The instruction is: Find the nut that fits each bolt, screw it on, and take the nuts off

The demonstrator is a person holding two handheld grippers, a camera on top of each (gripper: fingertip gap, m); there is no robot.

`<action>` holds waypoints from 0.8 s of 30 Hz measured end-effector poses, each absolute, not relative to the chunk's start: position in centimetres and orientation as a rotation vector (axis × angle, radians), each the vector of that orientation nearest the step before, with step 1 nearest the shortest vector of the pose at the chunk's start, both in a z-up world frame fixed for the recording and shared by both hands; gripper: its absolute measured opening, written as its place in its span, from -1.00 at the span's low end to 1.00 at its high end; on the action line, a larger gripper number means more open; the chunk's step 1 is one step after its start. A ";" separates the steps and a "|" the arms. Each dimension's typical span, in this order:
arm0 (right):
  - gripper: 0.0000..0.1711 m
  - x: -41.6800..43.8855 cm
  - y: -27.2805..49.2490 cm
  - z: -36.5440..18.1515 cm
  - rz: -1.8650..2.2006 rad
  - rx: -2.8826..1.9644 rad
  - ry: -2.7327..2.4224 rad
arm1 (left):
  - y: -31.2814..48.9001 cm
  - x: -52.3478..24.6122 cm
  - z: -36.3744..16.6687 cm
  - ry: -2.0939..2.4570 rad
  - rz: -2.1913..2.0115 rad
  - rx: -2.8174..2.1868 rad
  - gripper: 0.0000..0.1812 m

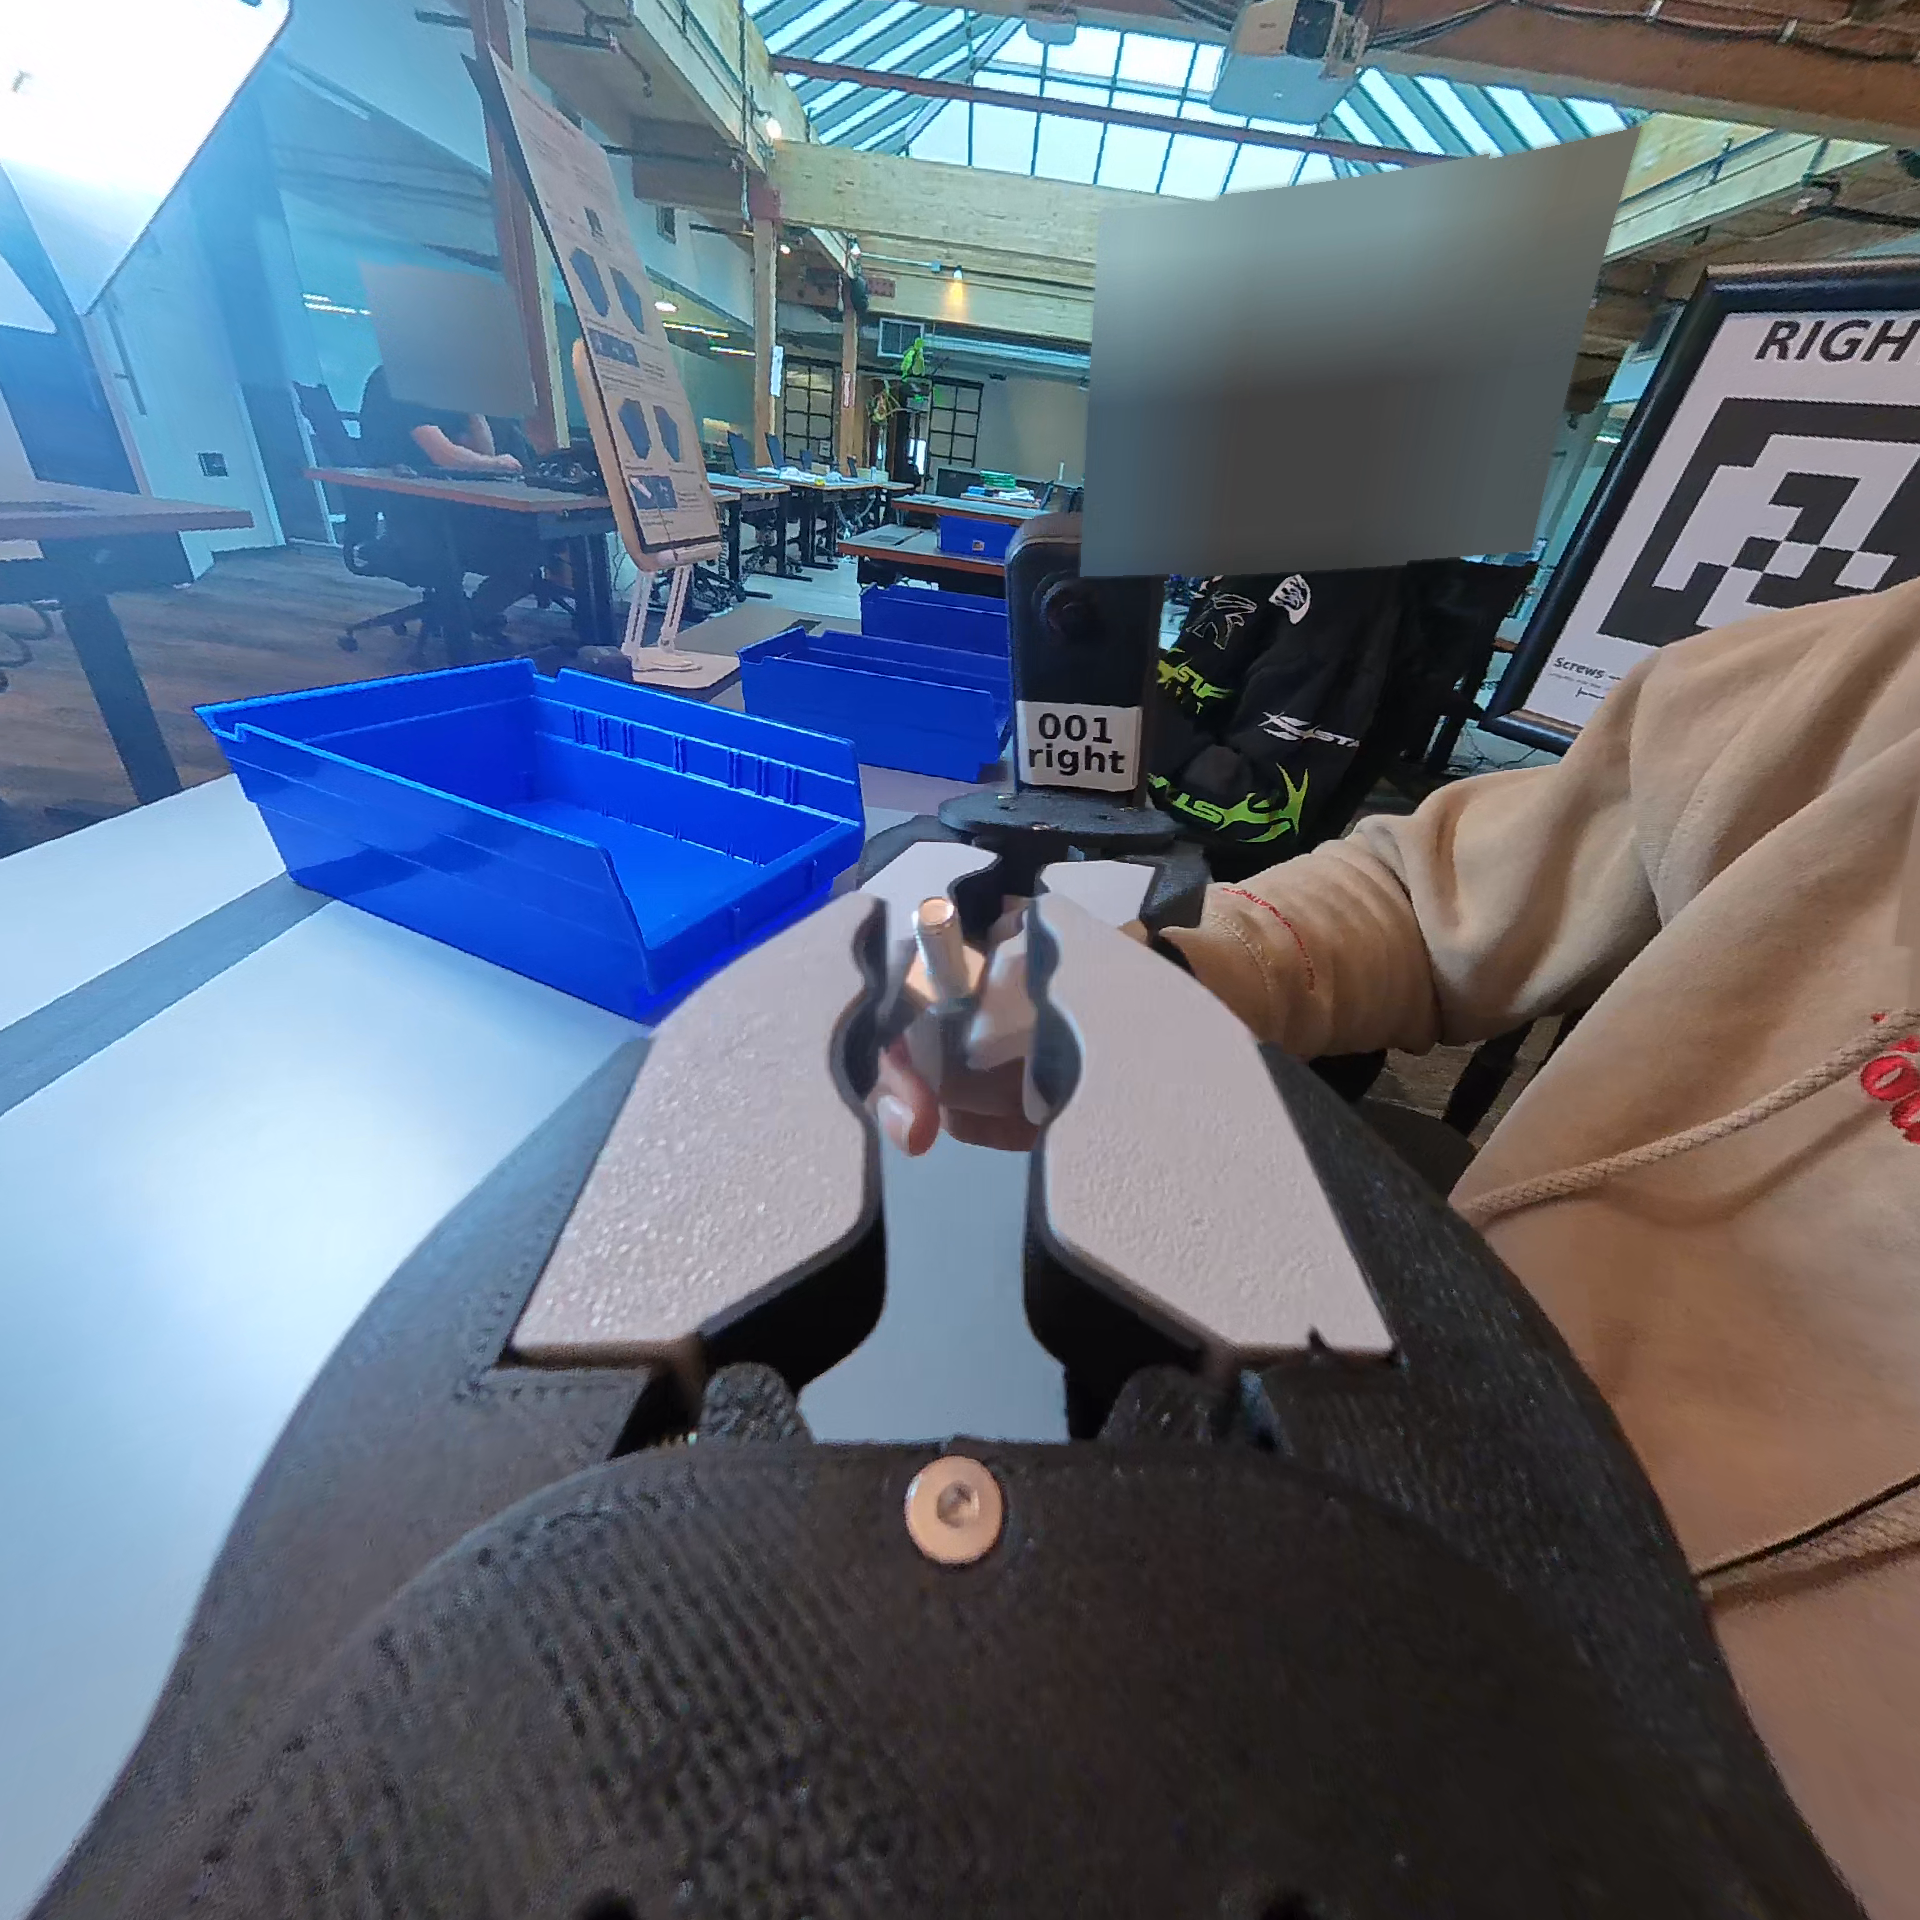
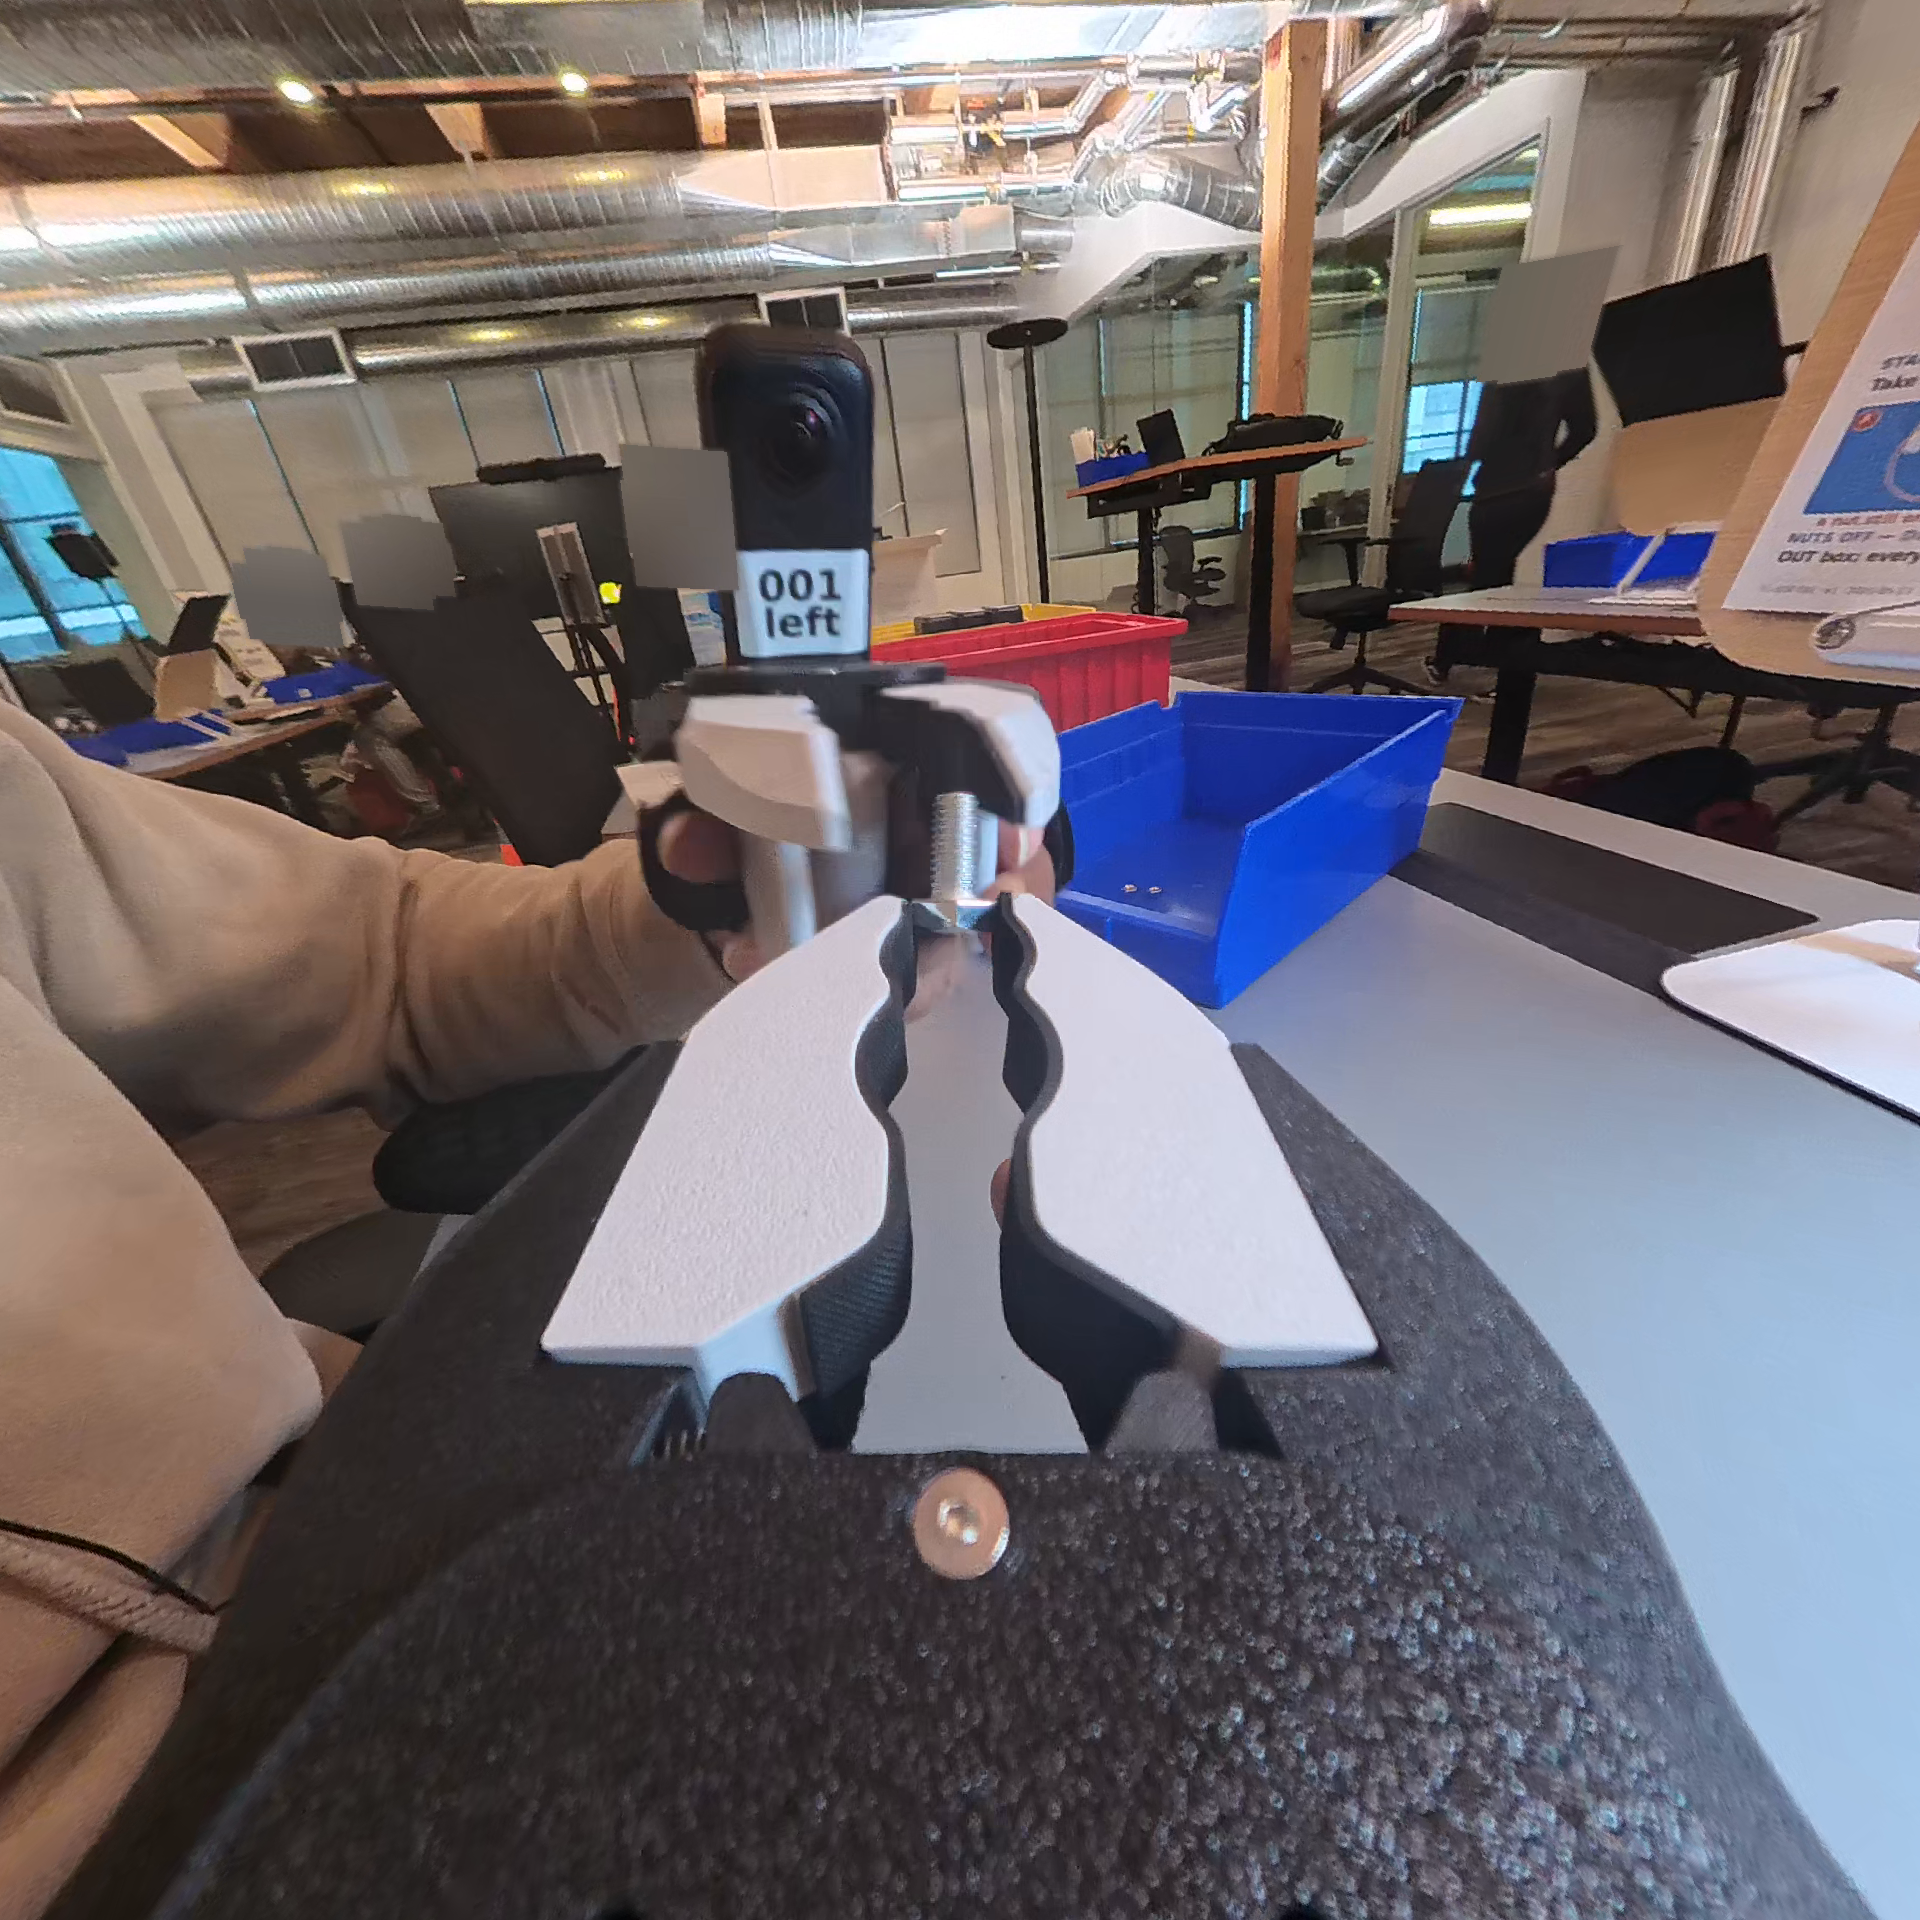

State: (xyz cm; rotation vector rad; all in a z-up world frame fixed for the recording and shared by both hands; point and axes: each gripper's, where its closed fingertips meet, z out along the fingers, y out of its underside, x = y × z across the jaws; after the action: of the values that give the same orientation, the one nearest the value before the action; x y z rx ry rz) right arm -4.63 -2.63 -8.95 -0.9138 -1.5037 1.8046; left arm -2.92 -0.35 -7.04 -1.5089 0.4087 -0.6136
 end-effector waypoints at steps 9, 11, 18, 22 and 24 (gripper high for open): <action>-0.84 -3.5 2.5 -8.5 1.679 -0.975 -1.481 | -5.0 -22.0 -3.0 0.068 0.062 -1.792 -0.81; -0.83 -2.9 3.2 -9.5 1.659 -1.007 -1.494 | -7.0 -27.8 -4.7 -0.046 0.176 -1.987 -0.81; -0.83 -2.0 4.0 -10.6 1.692 -1.026 -1.452 | -11.4 -39.1 -16.1 -0.264 0.232 -2.612 -0.78; -0.83 -2.0 4.5 -10.5 1.670 -1.011 -1.431 | -11.1 -40.4 -20.7 -0.269 0.175 -2.772 -0.75; -0.83 -2.1 4.8 -11.0 1.660 -1.024 -1.431 | -10.8 -41.7 -21.9 -0.281 0.223 -2.828 -0.74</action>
State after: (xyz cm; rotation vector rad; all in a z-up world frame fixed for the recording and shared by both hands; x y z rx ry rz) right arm -2.10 4.75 -10.98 -1.0241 -1.4311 1.6603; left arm -41.74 -10.81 -21.89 -2.8281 -0.2814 0.2225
